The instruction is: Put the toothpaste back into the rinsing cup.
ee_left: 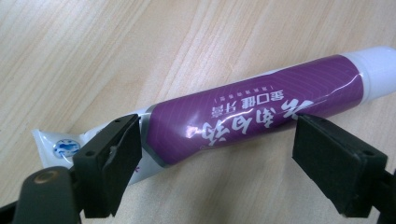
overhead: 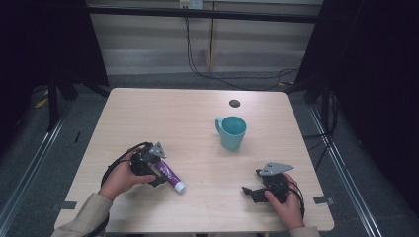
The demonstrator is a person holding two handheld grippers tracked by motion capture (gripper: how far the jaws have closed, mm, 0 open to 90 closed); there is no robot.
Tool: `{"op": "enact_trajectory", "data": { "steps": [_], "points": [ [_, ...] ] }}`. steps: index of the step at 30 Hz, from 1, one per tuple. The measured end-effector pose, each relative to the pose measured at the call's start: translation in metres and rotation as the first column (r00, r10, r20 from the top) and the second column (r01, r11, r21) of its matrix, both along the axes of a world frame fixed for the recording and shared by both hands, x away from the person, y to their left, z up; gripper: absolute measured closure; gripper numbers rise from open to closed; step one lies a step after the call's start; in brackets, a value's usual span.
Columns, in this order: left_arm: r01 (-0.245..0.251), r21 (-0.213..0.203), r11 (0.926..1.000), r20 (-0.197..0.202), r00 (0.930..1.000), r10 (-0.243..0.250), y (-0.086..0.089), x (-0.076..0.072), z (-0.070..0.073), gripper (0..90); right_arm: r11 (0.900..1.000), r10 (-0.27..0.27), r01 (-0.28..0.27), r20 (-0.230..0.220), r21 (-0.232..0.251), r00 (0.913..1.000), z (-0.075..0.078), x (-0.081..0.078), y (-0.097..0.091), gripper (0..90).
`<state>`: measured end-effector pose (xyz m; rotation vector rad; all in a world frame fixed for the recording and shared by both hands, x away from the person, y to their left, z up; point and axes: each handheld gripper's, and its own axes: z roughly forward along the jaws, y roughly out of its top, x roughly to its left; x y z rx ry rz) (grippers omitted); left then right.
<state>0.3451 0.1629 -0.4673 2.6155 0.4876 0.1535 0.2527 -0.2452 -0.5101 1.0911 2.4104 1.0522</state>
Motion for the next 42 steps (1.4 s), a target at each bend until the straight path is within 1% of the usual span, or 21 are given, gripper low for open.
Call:
{"op": "enact_trajectory", "data": {
  "steps": [2, 4, 5, 7, 11, 12, 16, 22, 27, 31, 33, 35, 38, 42],
  "points": [
    [0.009, 0.003, 1.0000, -0.003, 1.0000, -0.009, 0.0005, 0.0006, 0.0000, 15.4, 1.0000, 0.000, 0.000, 0.000, 0.000, 1.0000, 0.0000, 0.0000, 0.0000, 13.8],
    [0.005, -0.006, 1.0000, -0.010, 0.9999, -0.005, 0.0007, 0.0002, -0.0011, 15.4, 1.0000, 0.000, 0.000, 0.000, 0.000, 1.0000, 0.0000, 0.0000, 0.0000, 13.8],
    [0.016, -0.003, 0.9999, -0.013, 0.9998, -0.016, 0.0008, 0.0007, -0.0014, 15.4, 1.0000, 0.000, 0.000, 0.000, 0.000, 1.0000, 0.0000, 0.0000, 0.0000, 13.8],
    [0.016, -0.005, 0.9999, -0.013, 0.9998, -0.016, 0.0004, 0.0005, -0.0020, 15.2, 1.0000, 0.000, 0.000, 0.000, 0.000, 1.0000, 0.0000, 0.0000, 0.0000, 13.8],
    [0.023, -0.004, 0.9997, -0.005, 0.9997, -0.023, -0.0033, 0.0002, -0.0027, 14.9, 1.0000, 0.000, 0.000, 0.000, 0.000, 1.0000, 0.0000, 0.0000, 0.0000, 13.8],
    [0.031, -0.005, 0.9995, 0.003, 0.9995, -0.031, -0.0053, 0.0003, -0.0025, 15.0, 1.0000, 0.000, 0.000, 0.000, 0.000, 1.0000, 0.0000, 0.0000, 0.0000, 13.8],
    [0.041, -0.002, 0.9991, 0.005, 0.9991, -0.041, -0.0077, 0.0010, -0.0017, 15.0, 1.0000, 0.001, -0.001, 0.001, -0.001, 1.0000, 0.0000, 0.0001, 0.0000, 13.8],
    [0.039, -0.018, 0.9991, -0.009, 0.9992, -0.039, -0.0086, 0.0039, -0.0020, 13.8, 1.0000, 0.000, 0.000, 0.001, 0.000, 1.0000, 0.0000, 0.0000, 0.0000, 13.8],
    [0.059, -0.019, 0.9980, -0.010, 0.9982, -0.060, -0.0091, 0.0072, -0.0025, 12.1, 1.0000, 0.000, 0.000, 0.000, 0.000, 1.0000, 0.0000, 0.0000, 0.0000, 13.8],
    [0.061, -0.029, 0.9977, -0.015, 0.9980, -0.061, -0.0089, 0.0088, -0.0026, 12.3, 1.0000, 0.000, 0.000, 0.000, 0.000, 1.0000, 0.0000, 0.0000, 0.0000, 13.8],
    [0.070, -0.029, 0.9972, -0.012, 0.9975, -0.070, -0.0090, 0.0092, -0.0029, 12.3, 1.0000, 0.000, 0.000, 0.000, 0.000, 1.0000, 0.0000, 0.0000, 0.0000, 13.8],
    [0.084, -0.018, 0.9963, -0.004, 0.9965, -0.084, -0.0091, 0.0087, -0.0029, 12.3, 1.0000, 0.000, 0.000, 0.000, 0.000, 1.0000, 0.0000, 0.0000, 0.0000, 13.8],
    [0.080, -0.031, 0.9963, -0.001, 0.9968, -0.080, -0.0079, 0.0083, -0.0037, 12.5, 1.0000, 0.001, -0.001, 0.000, 0.000, 1.0000, 0.0000, 0.0000, 0.0000, 13.8],
    [0.083, -0.030, 0.9961, 0.006, 0.9965, -0.083, -0.0074, 0.0077, -0.0039, 12.5, 1.0000, 0.000, 0.000, 0.000, 0.000, 1.0000, 0.0000, 0.0000, 0.0000, 13.8]
  ]
}}
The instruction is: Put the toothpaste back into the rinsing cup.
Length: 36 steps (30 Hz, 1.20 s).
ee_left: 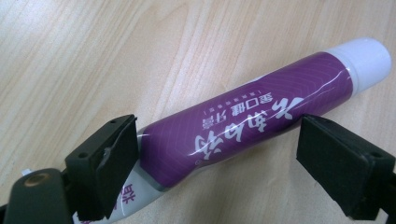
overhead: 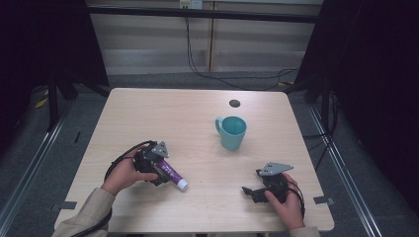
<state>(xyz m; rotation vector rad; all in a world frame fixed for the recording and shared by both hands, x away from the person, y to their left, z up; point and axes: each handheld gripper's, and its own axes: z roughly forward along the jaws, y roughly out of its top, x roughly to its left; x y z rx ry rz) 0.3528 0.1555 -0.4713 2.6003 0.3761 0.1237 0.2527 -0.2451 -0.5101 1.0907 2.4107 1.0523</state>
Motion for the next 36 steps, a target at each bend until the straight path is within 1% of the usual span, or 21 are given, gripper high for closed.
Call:
{"op": "enact_trajectory", "data": {
  "steps": [4, 8, 12, 13, 16, 17, 19, 21, 23, 26, 29, 32, 34, 35, 36],
  "points": [
    [-0.005, -0.002, 1.0000, 0.001, 1.0000, 0.005, 0.0007, -0.0017, -0.0003, 12.9, 1.0000, 0.000, 0.000, 0.000, 0.000, 1.0000, 0.0000, 0.0000, 0.0000, 13.8],
    [0.010, 0.006, 0.9999, 0.006, 0.9999, -0.010, 0.0014, -0.0022, 0.0017, 15.9, 1.0000, 0.000, 0.000, 0.000, 0.000, 1.0000, 0.0000, 0.0000, 0.0000, 13.8],
    [0.023, 0.013, 0.9997, 0.012, 0.9997, -0.023, 0.0014, -0.0016, 0.0028, 15.7, 1.0000, 0.000, 0.000, 0.000, 0.000, 1.0000, 0.0000, 0.0000, 0.0000, 13.8],
    [0.020, 0.009, 0.9998, 0.013, 0.9997, -0.020, 0.0011, -0.0012, 0.0029, 15.7, 1.0000, 0.000, 0.000, 0.000, 0.000, 1.0000, 0.0000, 0.0000, 0.0000, 13.8],
    [0.030, 0.006, 0.9995, 0.015, 0.9994, -0.030, 0.0001, 0.0004, 0.0029, 14.9, 1.0000, 0.000, 0.000, -0.002, 0.001, 1.0000, 0.0000, 0.0000, 0.0000, 13.8],
    [0.031, -0.002, 0.9995, 0.013, 0.9994, -0.031, -0.0010, 0.0005, 0.0023, 14.6, 1.0000, 0.000, 0.000, -0.002, 0.001, 1.0000, 0.0000, 0.0000, 0.0000, 13.8],
    [0.038, 0.002, 0.9993, 0.015, 0.9992, -0.038, -0.0011, 0.0009, 0.0024, 13.7, 1.0000, 0.000, 0.000, -0.001, 0.001, 1.0000, 0.0000, 0.0000, 0.0000, 13.8],
    [0.054, -0.006, 0.9985, 0.017, 0.9984, -0.054, -0.0017, 0.0021, 0.0012, 12.3, 1.0000, 0.000, 0.000, -0.001, 0.001, 1.0000, 0.0000, 0.0000, -0.0001, 13.8],
    [0.054, -0.011, 0.9985, 0.014, 0.9985, -0.053, -0.0018, 0.0024, 0.0007, 11.1, 1.0000, 0.000, 0.000, -0.001, 0.001, 1.0000, 0.0000, 0.0000, 0.0000, 13.8],
    [0.053, -0.028, 0.9982, 0.010, 0.9985, -0.053, -0.0017, 0.0035, -0.0012, 10.1, 1.0000, 0.002, -0.002, -0.001, 0.002, 1.0000, -0.0001, 0.0001, -0.0001, 13.8],
    [0.060, -0.031, 0.9977, 0.015, 0.9981, -0.060, -0.0031, 0.0025, -0.0030, 7.7, 1.0000, 0.001, -0.001, -0.002, 0.002, 1.0000, 0.0000, 0.0000, 0.0000, 13.8],
    [0.065, -0.037, 0.9972, 0.011, 0.9978, -0.065, -0.0044, 0.0027, -0.0046, 5.4, 1.0000, 0.000, 0.000, -0.001, 0.001, 1.0000, 0.0000, 0.0000, 0.0000, 13.8],
    [0.068, -0.042, 0.9968, 0.000, 0.9977, -0.068, -0.0052, 0.0031, -0.0054, 5.4, 1.0000, 0.000, 0.000, -0.001, 0.001, 1.0000, 0.0000, 0.0000, 0.0000, 13.8],
    [0.077, -0.034, 0.9965, -0.014, 0.9969, -0.078, -0.0057, 0.0030, -0.0056, 6.9, 1.0000, 0.000, 0.000, -0.001, 0.001, 1.0000, 0.0000, 0.0000, 0.0000, 13.8],
    [0.077, -0.034, 0.9965, -0.014, 0.9969, -0.078, -0.0057, 0.0030, -0.0056, 9.6, 1.0000, 0.000, 0.000, -0.001, 0.001, 1.0000, 0.0000, 0.0000, 0.0000, 13.8]
  ]
}}
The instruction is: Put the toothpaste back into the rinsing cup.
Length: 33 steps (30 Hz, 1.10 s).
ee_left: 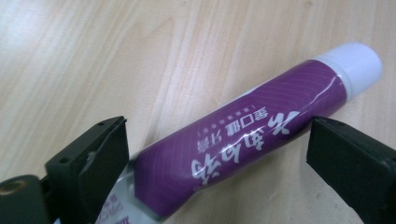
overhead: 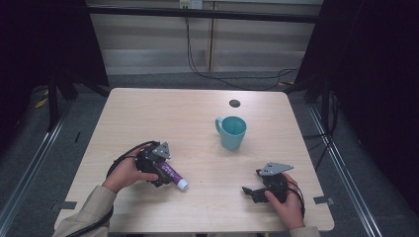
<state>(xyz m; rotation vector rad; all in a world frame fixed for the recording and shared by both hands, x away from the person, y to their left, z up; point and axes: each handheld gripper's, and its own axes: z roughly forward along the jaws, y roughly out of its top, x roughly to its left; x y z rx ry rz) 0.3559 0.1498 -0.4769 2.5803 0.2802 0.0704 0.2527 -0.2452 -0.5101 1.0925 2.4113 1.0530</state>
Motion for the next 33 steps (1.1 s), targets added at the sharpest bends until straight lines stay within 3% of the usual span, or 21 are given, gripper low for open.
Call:
{"op": "enact_trajectory", "data": {
  "steps": [1, 3, 4, 5, 9, 12, 15, 22, 25, 28, 31, 33],
  "points": [
    [0.014, 0.004, 0.9999, -0.017, 0.9998, -0.014, -0.001, -0.001, -0.002, 9.6, 1.0000, 0.001, -0.001, 0.001, 0.000, 1.0000, 0.000, 0.000, 0.000, 13.8],
    [0.037, 0.040, 0.9985, -0.012, 0.9993, -0.037, -0.002, -0.002, -0.008, 16.9, 1.0000, 0.000, 0.000, 0.000, 0.000, 1.0000, 0.000, 0.000, 0.000, 13.8],
    [0.037, 0.040, 0.9985, -0.012, 0.9993, -0.037, -0.002, -0.002, -0.008, 17.4, 1.0000, 0.000, 0.000, 0.000, 0.000, 1.0000, 0.000, 0.000, 0.000, 13.8],
    [0.015, 0.015, 0.9998, -0.041, 0.9991, -0.015, 0.000, -0.001, -0.010, 17.8, 1.0000, 0.000, 0.000, 0.000, 0.000, 1.0000, 0.000, 0.000, 0.000, 13.8],
    [0.011, 0.021, 0.9997, -0.042, 0.9991, -0.010, 0.001, -0.002, -0.008, 26.8, 1.0000, 0.001, -0.001, -0.001, 0.002, 1.0000, 0.000, 0.000, 0.000, 13.8],
    [0.033, 0.067, 0.9972, -0.061, 0.9977, -0.029, 0.001, -0.004, -0.001, 41.6, 1.0000, 0.000, 0.000, 0.000, 0.000, 1.0000, 0.000, 0.000, 0.000, 13.8],
    [0.044, 0.098, 0.9942, -0.067, 0.9971, -0.038, 0.000, -0.005, 0.001, 47.2, 1.0000, 0.000, 0.000, 0.000, 0.001, 1.0000, 0.000, 0.000, 0.000, 13.8],
    [0.007, 0.138, 0.9905, -0.101, 0.9949, 0.007, 0.002, -0.005, 0.003, 43.6, 1.0000, 0.002, -0.002, -0.001, 0.002, 1.0000, 0.000, 0.000, 0.000, 13.7],
    [0.011, 0.175, 0.9846, -0.085, 0.9964, 0.004, 0.007, -0.004, 0.003, 39.2, 1.0000, 0.001, -0.001, -0.001, 0.002, 1.0000, 0.000, 0.000, 0.000, 13.8],
    [-0.010, 0.180, 0.9836, -0.085, 0.9961, 0.026, 0.010, -0.006, 0.002, 33.0, 1.0000, 0.001, -0.001, -0.001, 0.001, 1.0000, 0.000, 0.000, 0.000, 13.7],
    [-0.010, 0.179, 0.9837, -0.084, 0.9961, 0.026, 0.012, -0.007, 0.003, 34.4, 1.0000, 0.000, 0.000, 0.000, 0.000, 1.0000, 0.000, 0.000, 0.000, 13.8],
    [0.000, 0.174, 0.9847, -0.081, 0.9966, 0.015, 0.012, -0.007, 0.004, 41.4, 1.0000, 0.002, -0.002, -0.001, 0.002, 1.0000, 0.000, 0.000, 0.000, 13.8]
  ]
}}
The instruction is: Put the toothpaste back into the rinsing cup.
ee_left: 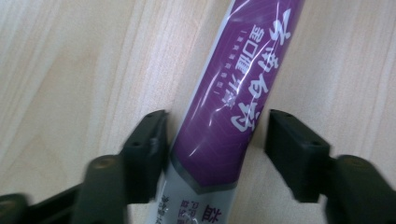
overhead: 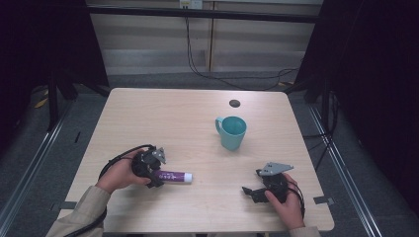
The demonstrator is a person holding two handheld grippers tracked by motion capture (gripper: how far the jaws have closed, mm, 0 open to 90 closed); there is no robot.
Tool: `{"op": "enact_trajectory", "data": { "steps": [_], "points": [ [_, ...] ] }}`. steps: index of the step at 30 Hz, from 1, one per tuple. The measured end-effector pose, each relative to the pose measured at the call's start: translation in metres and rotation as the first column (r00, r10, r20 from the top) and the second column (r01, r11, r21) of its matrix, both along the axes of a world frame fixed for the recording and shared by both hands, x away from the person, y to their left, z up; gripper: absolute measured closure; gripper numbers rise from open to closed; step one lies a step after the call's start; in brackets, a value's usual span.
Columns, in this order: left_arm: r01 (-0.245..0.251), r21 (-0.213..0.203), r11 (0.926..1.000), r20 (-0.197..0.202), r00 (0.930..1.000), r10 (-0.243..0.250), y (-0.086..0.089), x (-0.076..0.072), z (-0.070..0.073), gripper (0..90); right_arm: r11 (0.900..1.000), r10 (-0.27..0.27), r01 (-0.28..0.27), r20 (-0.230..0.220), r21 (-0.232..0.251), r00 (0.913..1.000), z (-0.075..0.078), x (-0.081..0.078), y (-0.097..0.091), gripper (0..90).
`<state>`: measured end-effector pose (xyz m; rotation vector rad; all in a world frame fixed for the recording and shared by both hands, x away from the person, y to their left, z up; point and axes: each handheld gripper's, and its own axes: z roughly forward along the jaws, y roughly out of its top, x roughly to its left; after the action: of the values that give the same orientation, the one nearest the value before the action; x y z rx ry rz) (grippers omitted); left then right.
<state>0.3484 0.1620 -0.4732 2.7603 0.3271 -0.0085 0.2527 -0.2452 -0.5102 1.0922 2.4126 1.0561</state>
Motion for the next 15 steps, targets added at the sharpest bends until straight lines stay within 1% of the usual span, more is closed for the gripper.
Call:
{"op": "enact_trajectory", "data": {
  "steps": [1, 5, 6, 7, 8, 10, 11, 12, 13, 14, 15],
  "points": [
    [-0.003, 0.007, 1.0000, 0.001, 1.0000, 0.003, 0.0002, 0.0006, 0.0009, 46.3, 1.0000, 0.000, 0.000, 0.000, -0.001, 1.0000, 0.0000, 0.0000, 0.0000, 13.7],
    [0.011, 0.021, 0.9997, -0.010, 0.9999, -0.011, -0.0020, -0.0002, 0.0027, 51.3, 1.0000, -0.001, 0.001, 0.002, -0.002, 1.0000, 0.0000, 0.0000, 0.0000, 13.7],
    [0.031, 0.039, 0.9988, -0.010, 0.9995, -0.030, -0.0036, -0.0011, 0.0040, 56.5, 1.0000, -0.001, 0.001, 0.001, -0.002, 1.0000, 0.0001, -0.0001, 0.0000, 13.7],
    [0.024, 0.053, 0.9983, -0.009, 0.9997, -0.024, -0.0049, -0.0012, 0.0046, 57.0, 1.0000, -0.001, 0.001, 0.001, -0.002, 1.0000, 0.0000, -0.0001, 0.0000, 13.8],
    [0.020, 0.058, 0.9981, -0.012, 0.9997, -0.019, -0.0058, -0.0016, 0.0050, 57.7, 1.0000, -0.001, 0.001, 0.001, -0.002, 1.0000, 0.0001, -0.0001, 0.0000, 13.7],
    [0.013, 0.057, 0.9983, -0.021, 0.9997, -0.011, -0.0058, -0.0008, 0.0061, 60.8, 1.0000, 0.000, 0.000, 0.002, -0.002, 1.0000, 0.0000, 0.0000, 0.0000, 13.7],
    [-0.012, 0.052, 0.9986, -0.023, 0.9997, 0.013, -0.0058, -0.0016, 0.0072, 62.7, 1.0000, -0.001, 0.001, 0.001, -0.002, 1.0000, 0.0000, -0.0001, 0.0000, 13.7],
    [-0.012, 0.052, 0.9986, -0.023, 0.9997, 0.013, -0.0058, -0.0016, 0.0072, 65.3, 1.0000, -0.001, 0.001, 0.001, -0.002, 1.0000, 0.0000, -0.0001, 0.0000, 13.7],
    [-0.031, 0.018, 0.9994, -0.023, 0.9993, 0.031, -0.0040, -0.0028, 0.0093, 71.4, 1.0000, 0.000, 0.000, 0.000, 0.000, 1.0000, 0.0000, 0.0000, 0.0000, 13.7],
    [-0.031, 0.018, 0.9994, -0.023, 0.9993, 0.031, -0.0040, -0.0028, 0.0093, 73.4, 1.0000, -0.001, 0.001, 0.002, -0.003, 1.0000, 0.0001, 0.0000, 0.0000, 13.7],
    [-0.050, -0.010, 0.9987, -0.012, 0.9987, 0.050, -0.0029, -0.0043, 0.0083, 74.1, 1.0000, 0.001, -0.001, 0.003, -0.002, 1.0000, -0.0001, 0.0000, 0.0002, 13.6]
  ]
}}
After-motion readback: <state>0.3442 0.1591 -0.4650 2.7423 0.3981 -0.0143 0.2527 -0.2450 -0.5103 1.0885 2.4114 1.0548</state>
